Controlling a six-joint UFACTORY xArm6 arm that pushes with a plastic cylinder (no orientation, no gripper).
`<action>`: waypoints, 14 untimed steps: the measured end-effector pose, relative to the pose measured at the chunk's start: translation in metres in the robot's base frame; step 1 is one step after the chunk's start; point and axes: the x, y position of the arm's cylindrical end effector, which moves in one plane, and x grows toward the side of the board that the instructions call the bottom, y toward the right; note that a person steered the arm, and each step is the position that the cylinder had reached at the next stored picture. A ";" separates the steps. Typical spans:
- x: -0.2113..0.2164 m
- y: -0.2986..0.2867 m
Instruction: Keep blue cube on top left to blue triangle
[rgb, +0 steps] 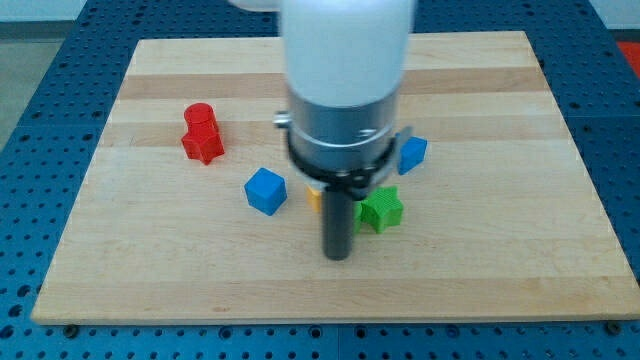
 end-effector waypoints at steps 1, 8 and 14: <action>0.007 -0.062; -0.146 -0.034; -0.210 0.056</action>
